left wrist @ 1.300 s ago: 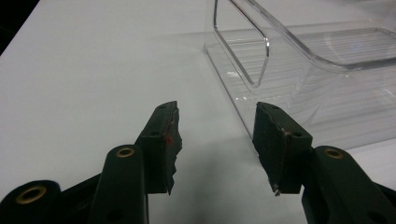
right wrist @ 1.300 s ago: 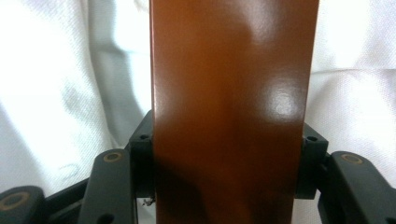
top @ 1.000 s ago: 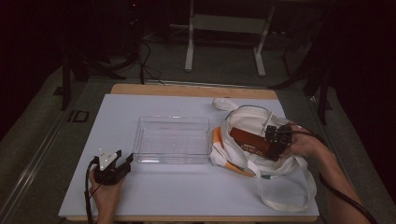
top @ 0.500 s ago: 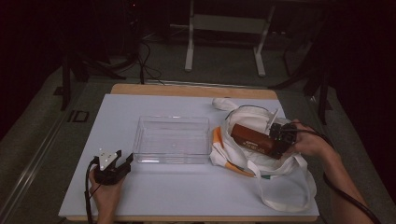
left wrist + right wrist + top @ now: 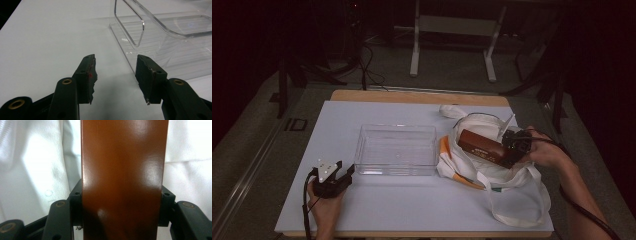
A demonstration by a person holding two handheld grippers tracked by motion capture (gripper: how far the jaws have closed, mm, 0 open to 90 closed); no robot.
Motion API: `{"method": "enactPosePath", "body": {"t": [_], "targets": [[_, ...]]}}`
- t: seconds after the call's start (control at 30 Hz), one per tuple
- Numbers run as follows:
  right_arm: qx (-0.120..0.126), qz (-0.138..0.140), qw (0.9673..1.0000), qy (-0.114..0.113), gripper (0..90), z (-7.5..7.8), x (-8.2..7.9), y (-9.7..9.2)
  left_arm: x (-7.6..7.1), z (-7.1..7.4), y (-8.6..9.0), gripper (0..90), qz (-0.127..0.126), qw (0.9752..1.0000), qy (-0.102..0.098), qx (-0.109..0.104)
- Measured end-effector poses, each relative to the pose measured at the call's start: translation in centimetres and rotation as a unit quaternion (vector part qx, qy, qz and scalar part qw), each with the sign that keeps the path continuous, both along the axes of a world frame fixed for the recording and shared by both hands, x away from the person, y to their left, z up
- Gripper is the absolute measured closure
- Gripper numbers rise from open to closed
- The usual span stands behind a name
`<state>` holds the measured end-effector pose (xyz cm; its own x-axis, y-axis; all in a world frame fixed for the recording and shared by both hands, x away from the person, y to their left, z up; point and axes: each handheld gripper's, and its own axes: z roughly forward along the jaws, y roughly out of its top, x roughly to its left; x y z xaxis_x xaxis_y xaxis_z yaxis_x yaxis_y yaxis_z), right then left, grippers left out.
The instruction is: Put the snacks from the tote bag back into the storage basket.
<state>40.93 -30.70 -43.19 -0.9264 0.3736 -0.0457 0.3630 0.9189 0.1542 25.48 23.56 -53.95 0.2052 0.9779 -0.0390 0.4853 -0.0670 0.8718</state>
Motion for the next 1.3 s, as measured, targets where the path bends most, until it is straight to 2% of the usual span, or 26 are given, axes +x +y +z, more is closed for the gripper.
{"method": "enactPosePath", "body": {"t": [0.63,1.3], "targets": [[0.038,0.006,0.9990,-0.023,42.8,2.6,-0.5,-0.7,0.0,0.0,0.0,51.3,0.000,1.0000,0.000,0.001],[0.060,0.010,0.9972,-0.044,42.8,4.8,-1.0,-0.8,0.0,0.0,0.0,51.2,0.000,1.0000,0.000,0.002]]}}
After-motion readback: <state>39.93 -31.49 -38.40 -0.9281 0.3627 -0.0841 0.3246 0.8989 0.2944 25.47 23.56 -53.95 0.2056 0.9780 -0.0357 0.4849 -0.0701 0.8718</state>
